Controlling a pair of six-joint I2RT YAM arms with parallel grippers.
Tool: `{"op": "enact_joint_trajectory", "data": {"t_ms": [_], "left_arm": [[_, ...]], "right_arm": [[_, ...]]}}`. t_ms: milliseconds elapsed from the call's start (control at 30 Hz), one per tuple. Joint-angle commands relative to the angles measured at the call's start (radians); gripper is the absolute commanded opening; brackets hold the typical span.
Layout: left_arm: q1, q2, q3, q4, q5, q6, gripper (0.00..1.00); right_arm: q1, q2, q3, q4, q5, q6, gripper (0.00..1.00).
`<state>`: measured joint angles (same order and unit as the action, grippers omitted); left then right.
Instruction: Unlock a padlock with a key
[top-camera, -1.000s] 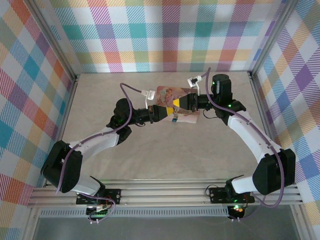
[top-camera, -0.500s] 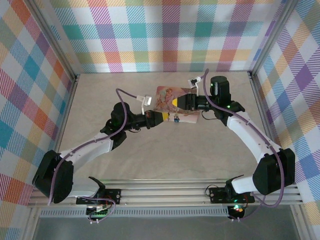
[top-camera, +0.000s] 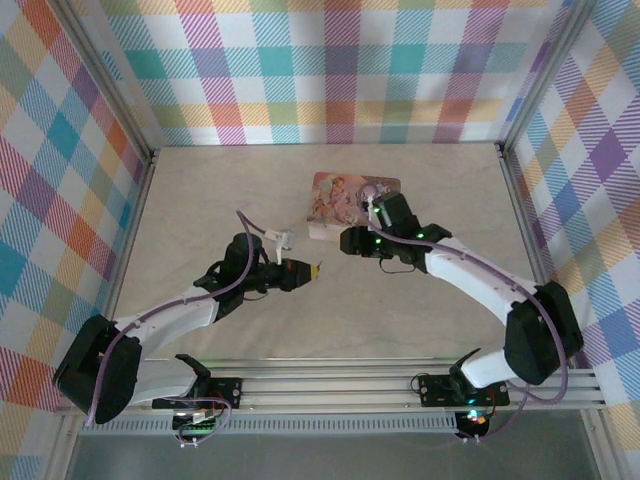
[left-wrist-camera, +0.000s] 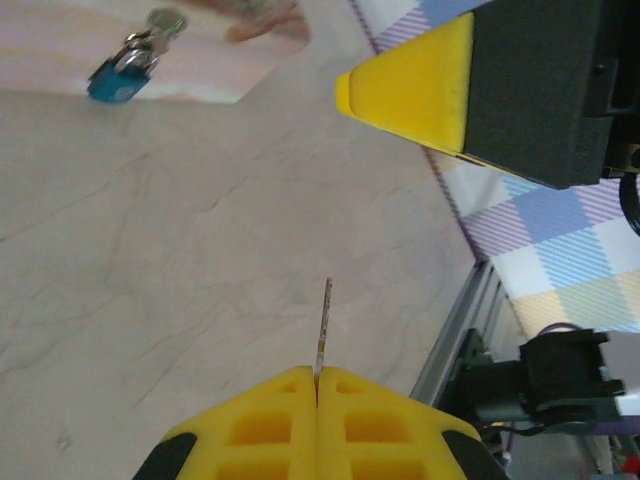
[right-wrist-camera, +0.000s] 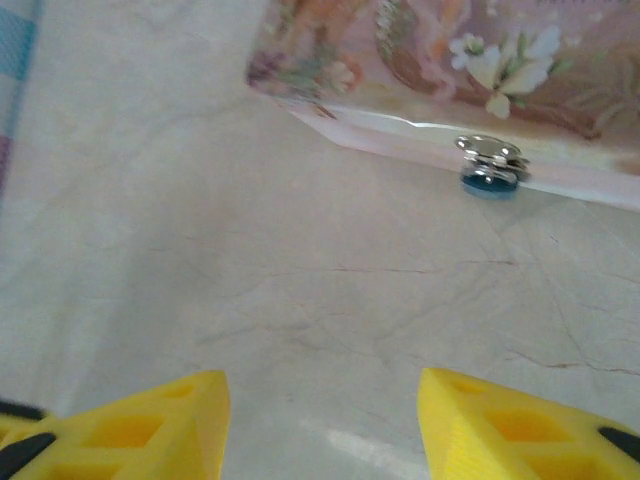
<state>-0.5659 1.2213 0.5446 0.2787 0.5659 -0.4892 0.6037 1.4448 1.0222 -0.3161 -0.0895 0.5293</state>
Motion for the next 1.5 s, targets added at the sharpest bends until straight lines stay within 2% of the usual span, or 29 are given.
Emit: {"op": "enact_joint_trajectory", "data": {"t_ms": [0,233,467,800,1167,1467], "left_arm": [[0.012,-0.020,-0.034,-0.028,-0.037,0.054,0.00],[0.011,0.012,-0.064,0.013,-0.030,0.039,0.00],[0.011,-0.033,-0.072,-0.029,-0.055,0.063,0.00],[0.011,-0.046,-0.081,-0.035,-0.066,0.072,0.00],[0.011,-0.039,-0.080,-0.044,-0.070,0.090,0.00],[0.011,-0.043,-0.087,-0.044,-0.073,0.095,0.00]], "right_arm": [[0.024,0.076,-0.001,0.026,0.152,0.036,0.52],[0.065,0.288,0.116,0.054,0.269,0.074,0.53],[0.067,0.403,0.223,0.019,0.391,0.099,0.52],[0.066,0.475,0.269,-0.011,0.449,0.129,0.50],[0.067,0.533,0.279,0.035,0.474,0.120,0.47],[0.066,0.541,0.285,0.054,0.478,0.100,0.33]]}}
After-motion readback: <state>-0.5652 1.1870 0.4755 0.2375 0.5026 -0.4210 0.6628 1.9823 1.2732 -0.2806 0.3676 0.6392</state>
